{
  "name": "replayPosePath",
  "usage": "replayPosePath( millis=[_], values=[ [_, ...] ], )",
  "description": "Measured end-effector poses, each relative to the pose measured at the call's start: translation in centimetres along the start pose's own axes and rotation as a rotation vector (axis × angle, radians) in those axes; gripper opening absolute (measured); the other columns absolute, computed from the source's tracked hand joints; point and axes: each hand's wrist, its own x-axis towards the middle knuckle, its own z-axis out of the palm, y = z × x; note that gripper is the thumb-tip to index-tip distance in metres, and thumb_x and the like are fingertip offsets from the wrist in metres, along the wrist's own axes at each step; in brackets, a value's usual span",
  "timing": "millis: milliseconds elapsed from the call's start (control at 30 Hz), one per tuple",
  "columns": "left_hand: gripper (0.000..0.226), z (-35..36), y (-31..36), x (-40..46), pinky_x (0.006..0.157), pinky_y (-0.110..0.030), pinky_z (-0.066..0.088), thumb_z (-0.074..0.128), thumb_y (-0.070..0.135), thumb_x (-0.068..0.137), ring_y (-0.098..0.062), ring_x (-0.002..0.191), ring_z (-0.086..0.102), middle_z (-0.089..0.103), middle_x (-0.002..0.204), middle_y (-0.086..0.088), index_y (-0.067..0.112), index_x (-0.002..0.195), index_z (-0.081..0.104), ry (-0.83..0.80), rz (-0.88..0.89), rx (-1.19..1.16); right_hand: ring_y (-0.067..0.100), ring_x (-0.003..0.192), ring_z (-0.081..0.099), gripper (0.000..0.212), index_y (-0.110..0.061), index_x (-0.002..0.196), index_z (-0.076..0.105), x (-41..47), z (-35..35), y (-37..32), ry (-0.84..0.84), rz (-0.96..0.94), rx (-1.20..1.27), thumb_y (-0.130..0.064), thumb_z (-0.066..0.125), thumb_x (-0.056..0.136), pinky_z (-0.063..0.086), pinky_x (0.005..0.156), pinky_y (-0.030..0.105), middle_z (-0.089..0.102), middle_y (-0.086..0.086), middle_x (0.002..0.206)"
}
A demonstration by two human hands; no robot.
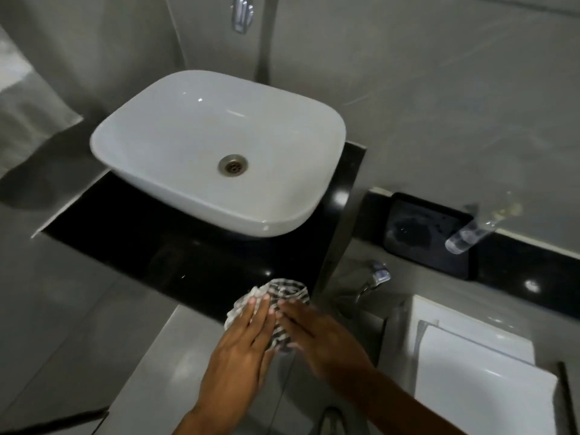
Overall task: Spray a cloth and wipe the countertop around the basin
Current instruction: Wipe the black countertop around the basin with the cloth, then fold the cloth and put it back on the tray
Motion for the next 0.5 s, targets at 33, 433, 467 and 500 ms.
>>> replayPosePath(
  millis=[33, 433, 467, 500],
  values=[
    [0.058, 0.2, 0.7, 0.5, 0.118, -0.031, 0.013, 0.029, 0.045, 0.100, -0.027, 0.140, 0.038, 0.048, 0.144, -0.010, 0.007, 0.132, 0.057, 0.025, 0.000, -0.009, 0.019, 0.135, 0.047, 0.038, -0.013, 0.133, 0.059, -0.2, 0.0, 0.5, 0.037, -0.014, -0.003, -0.019, 0.052, 0.096, 0.046, 0.103, 0.033, 0.053, 0.005, 0.144],
    [0.056, 9.0, 11.2, 26.4, 0.120, -0.032, 0.015, 0.067, 0.027, 0.084, -0.023, 0.140, 0.042, 0.054, 0.146, -0.006, 0.008, 0.135, 0.055, -0.138, 0.313, 0.226, 0.037, 0.115, 0.063, 0.064, 0.002, 0.126, 0.061, -1.3, -8.9, 22.7, 0.096, 0.421, -0.019, -0.006, 0.086, 0.067, 0.053, 0.094, 0.051, 0.065, 0.021, 0.126],
    [0.059, 10.4, 12.0, 29.1, 0.121, -0.032, 0.013, 0.058, 0.026, 0.093, -0.023, 0.148, 0.026, 0.037, 0.157, -0.004, 0.010, 0.146, 0.039, -0.189, 0.285, 0.173, 0.037, 0.117, 0.061, 0.058, 0.003, 0.127, 0.060, -1.0, -9.4, 24.8, 0.123, 0.463, -0.023, -0.004, 0.081, 0.074, 0.052, 0.095, 0.052, 0.063, 0.022, 0.127],
    [0.058, 11.8, 12.7, 31.3, 0.122, -0.033, 0.013, 0.048, 0.024, 0.100, -0.022, 0.152, 0.011, 0.022, 0.163, -0.001, 0.015, 0.152, 0.025, -0.240, 0.238, 0.141, 0.037, 0.118, 0.061, 0.052, 0.003, 0.127, 0.059, -1.0, -9.5, 26.8, 0.159, 0.515, -0.044, -0.001, 0.076, 0.078, 0.051, 0.096, 0.051, 0.063, 0.022, 0.128]
  ],
)
